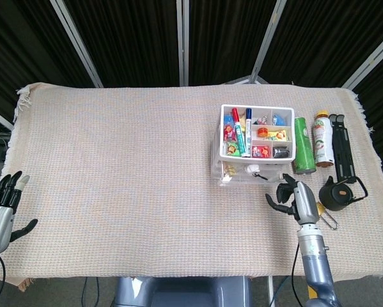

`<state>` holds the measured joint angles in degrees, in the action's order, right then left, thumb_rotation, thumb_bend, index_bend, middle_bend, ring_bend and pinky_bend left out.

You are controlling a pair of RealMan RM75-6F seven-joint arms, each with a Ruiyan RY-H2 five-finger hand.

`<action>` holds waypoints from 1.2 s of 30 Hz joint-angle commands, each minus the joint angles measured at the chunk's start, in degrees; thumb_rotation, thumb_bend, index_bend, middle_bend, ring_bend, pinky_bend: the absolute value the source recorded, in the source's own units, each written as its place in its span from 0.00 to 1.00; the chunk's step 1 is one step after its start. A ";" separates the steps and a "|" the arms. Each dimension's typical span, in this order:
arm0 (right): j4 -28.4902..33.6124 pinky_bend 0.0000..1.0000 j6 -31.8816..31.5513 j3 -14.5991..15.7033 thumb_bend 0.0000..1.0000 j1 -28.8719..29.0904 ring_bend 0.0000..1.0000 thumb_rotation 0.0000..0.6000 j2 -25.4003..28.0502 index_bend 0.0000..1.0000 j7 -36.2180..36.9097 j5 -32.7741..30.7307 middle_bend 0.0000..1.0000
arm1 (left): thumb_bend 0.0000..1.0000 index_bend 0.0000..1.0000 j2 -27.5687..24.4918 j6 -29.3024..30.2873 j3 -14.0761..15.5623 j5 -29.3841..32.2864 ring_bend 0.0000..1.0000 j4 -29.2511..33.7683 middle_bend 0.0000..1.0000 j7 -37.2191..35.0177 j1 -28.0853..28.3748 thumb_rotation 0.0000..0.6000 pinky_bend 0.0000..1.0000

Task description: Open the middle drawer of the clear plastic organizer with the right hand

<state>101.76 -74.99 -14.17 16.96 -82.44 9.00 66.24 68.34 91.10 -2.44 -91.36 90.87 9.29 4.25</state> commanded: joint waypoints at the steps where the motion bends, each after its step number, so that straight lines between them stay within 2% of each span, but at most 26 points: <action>1: 0.16 0.66 -0.53 0.35 0.23 -0.40 0.74 1.00 -0.24 0.57 0.20 0.76 0.67 | 0.17 0.00 -0.03 0.16 0.04 -0.13 0.00 0.04 0.00 -0.05 -0.06 1.00 0.00; 19: 2.60 0.66 -2.53 1.96 0.23 -2.89 0.74 1.00 0.70 0.57 1.87 4.48 0.67 | 0.17 0.00 -0.31 0.39 0.10 -0.36 0.00 0.19 0.00 -0.73 -0.12 1.00 0.00; 28: 3.66 0.66 -3.19 3.90 0.23 -4.16 0.74 1.00 1.05 0.56 1.52 6.70 0.67 | 0.17 0.00 -0.38 0.29 0.15 -0.39 0.00 0.27 0.00 -0.66 -0.10 1.00 0.00; 36: 3.42 0.66 -3.11 4.09 0.23 -4.45 0.74 1.00 0.88 0.56 1.71 6.86 0.67 | 0.17 0.00 -0.33 0.08 0.12 -0.22 0.00 0.22 0.00 -0.62 -0.03 1.00 0.00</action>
<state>105.17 -78.10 -10.09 12.53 -81.57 10.69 73.12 68.01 91.18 -2.32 -91.59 91.09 8.67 4.22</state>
